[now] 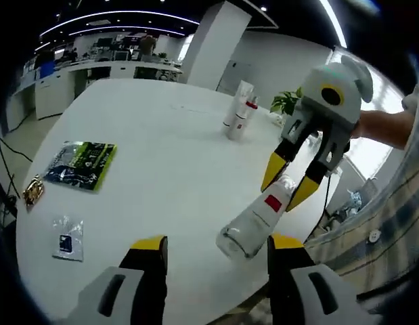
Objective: Arrange the skincare products in the storage area until every visible bottle or jar stands upright without overlapping.
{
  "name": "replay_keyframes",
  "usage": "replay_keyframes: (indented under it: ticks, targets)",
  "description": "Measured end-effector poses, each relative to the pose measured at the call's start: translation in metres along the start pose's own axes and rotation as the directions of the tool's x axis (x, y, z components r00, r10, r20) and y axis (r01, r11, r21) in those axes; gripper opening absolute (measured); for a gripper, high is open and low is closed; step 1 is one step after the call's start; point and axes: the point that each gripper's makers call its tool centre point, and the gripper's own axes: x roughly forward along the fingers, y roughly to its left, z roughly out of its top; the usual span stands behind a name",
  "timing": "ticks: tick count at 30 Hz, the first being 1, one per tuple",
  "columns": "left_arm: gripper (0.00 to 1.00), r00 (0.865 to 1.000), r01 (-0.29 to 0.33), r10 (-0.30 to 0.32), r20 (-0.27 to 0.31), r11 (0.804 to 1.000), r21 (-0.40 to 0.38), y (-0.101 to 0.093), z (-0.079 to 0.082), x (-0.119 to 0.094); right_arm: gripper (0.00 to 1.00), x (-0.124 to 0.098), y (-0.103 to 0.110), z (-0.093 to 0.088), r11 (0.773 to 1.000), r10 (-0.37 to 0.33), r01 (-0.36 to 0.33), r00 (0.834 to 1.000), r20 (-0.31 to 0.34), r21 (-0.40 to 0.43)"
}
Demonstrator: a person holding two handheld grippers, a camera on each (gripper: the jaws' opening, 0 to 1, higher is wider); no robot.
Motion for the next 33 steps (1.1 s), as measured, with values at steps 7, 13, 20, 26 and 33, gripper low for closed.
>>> replay_keyframes:
  ticks: [7,13,20,26,33]
  targets:
    - [0.5,0.996,0.072,-0.061,-0.065,0.98,0.183,-0.024,-0.001,0.007,0.17,0.002,0.001,0.002,0.991,0.0,-0.012,0.996,-0.085,-0.135]
    - [0.38,0.986,0.096,-0.044,-0.159,0.938,0.333,-0.028,-0.015,0.008,0.17,0.001,0.008,0.006,0.984,0.03,-0.048,0.994,-0.103,-0.174]
    - [0.26,0.977,0.129,-0.034,-0.211,0.88,0.457,-0.033,-0.025,0.005,0.17,0.004,0.012,0.004,0.974,0.049,-0.075,0.991,-0.127,-0.215]
    - [0.24,0.974,0.102,0.025,-0.225,0.837,0.537,-0.029,-0.025,0.004,0.17,0.006,0.013,0.004,0.974,0.052,-0.079,0.99,-0.131,-0.21]
    - [0.24,0.975,0.09,0.039,-0.22,0.834,0.545,-0.027,-0.024,0.004,0.18,0.014,0.014,-0.004,0.985,0.061,-0.082,0.988,-0.139,-0.15]
